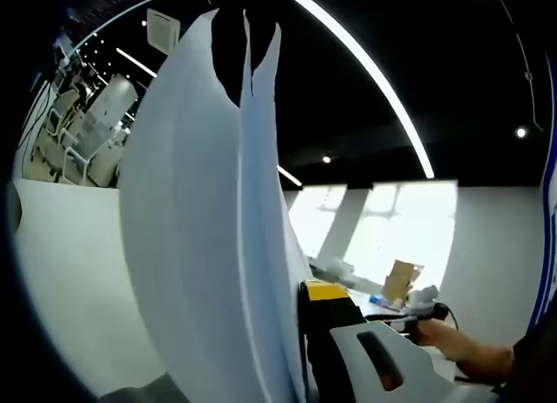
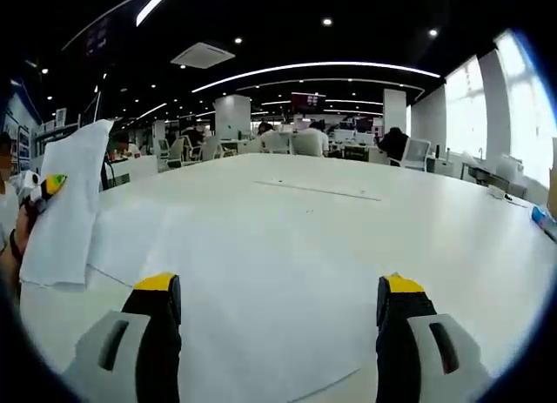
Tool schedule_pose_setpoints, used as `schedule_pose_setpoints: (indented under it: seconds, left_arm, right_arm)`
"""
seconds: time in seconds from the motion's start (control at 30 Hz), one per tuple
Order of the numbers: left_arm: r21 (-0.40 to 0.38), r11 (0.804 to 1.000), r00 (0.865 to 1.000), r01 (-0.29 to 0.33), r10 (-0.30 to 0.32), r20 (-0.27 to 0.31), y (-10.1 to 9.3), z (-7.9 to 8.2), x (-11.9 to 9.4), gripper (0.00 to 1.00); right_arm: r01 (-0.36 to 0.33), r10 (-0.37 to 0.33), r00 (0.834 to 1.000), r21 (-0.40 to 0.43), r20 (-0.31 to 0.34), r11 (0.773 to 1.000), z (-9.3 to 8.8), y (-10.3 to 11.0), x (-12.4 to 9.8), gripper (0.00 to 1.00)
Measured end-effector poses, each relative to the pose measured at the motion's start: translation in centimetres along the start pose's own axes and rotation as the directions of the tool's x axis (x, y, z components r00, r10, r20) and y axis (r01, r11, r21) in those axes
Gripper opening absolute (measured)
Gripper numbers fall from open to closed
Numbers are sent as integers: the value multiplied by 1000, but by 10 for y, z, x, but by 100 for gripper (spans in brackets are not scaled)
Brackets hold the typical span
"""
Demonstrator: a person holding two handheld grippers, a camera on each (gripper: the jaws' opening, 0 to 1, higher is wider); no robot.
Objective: Organize the stack of printing papers by aligning and flattening the scattered papers on the table
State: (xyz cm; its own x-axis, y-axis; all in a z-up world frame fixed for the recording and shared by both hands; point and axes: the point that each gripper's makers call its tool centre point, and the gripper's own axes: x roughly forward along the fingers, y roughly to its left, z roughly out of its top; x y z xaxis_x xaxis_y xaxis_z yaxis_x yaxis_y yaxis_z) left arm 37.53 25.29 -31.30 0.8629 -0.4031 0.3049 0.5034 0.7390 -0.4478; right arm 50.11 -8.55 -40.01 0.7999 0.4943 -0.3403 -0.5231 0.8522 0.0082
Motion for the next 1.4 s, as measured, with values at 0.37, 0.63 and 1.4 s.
schedule_pose_setpoints:
  seconds: [0.37,0.63,1.4]
  left_arm:
    - [-30,1000,1000,-7,8,25,-1,3,-3,7]
    - [-24,1000,1000,-11,11,19,-5,0,-2,7]
    - [9,1000,1000,12,-12,-7,-11,-6,2,7]
  right_arm:
    - [-10,10,1000,-14,0,1000,0,8,0,88]
    - [-13,13,1000,-20,5,1000,2,8,1,88]
    - [23,-23,1000,-18,-5,1000,-8,-4,-2,89]
